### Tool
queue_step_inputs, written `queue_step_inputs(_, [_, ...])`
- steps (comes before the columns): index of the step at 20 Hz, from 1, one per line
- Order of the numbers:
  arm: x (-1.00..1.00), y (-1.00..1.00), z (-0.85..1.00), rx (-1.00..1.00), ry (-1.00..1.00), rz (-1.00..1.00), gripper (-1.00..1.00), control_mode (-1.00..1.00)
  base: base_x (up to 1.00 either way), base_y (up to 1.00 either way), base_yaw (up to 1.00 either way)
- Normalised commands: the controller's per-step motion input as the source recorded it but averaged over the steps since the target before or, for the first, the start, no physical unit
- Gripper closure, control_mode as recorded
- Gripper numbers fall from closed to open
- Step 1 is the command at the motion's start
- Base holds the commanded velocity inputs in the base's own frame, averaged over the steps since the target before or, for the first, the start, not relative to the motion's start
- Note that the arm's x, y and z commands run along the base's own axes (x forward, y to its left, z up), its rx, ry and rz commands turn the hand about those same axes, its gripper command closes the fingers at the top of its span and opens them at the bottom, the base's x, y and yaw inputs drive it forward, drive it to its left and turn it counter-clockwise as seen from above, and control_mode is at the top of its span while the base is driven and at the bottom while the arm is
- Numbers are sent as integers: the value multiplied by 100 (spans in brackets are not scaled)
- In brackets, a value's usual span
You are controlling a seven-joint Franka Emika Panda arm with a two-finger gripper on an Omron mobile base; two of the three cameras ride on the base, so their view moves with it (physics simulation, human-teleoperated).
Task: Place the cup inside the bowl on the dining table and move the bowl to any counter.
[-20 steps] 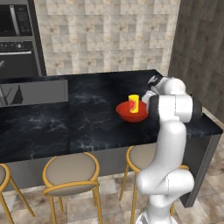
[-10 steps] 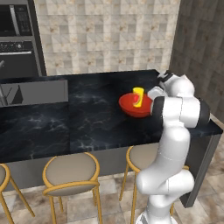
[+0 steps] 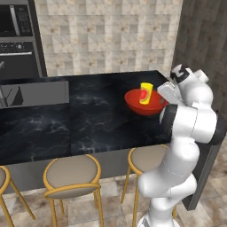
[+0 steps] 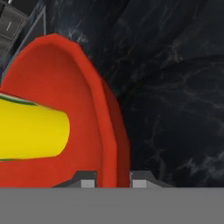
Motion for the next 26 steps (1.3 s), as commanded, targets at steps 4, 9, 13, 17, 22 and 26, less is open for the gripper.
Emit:
queue_step_inputs(4, [-68, 0, 59, 3, 0, 1, 100, -100, 0, 0, 0])
queue_step_inputs(9, [-64, 0, 48, 2, -1, 1, 100, -100, 0, 0, 0])
queue_step_inputs(13, [-60, 0, 35, 0, -3, 0, 100, -100, 0, 0, 0])
queue_step_inputs(17, [-56, 0, 29, 0, -2, 0, 100, -100, 0, 0, 0])
queue_step_inputs(22, [-36, 0, 5, 0, -1, 0, 100, -100, 0, 0, 0])
queue_step_inputs(26, [-1, 0, 0, 0, 0, 0, 100, -100, 0, 0, 0])
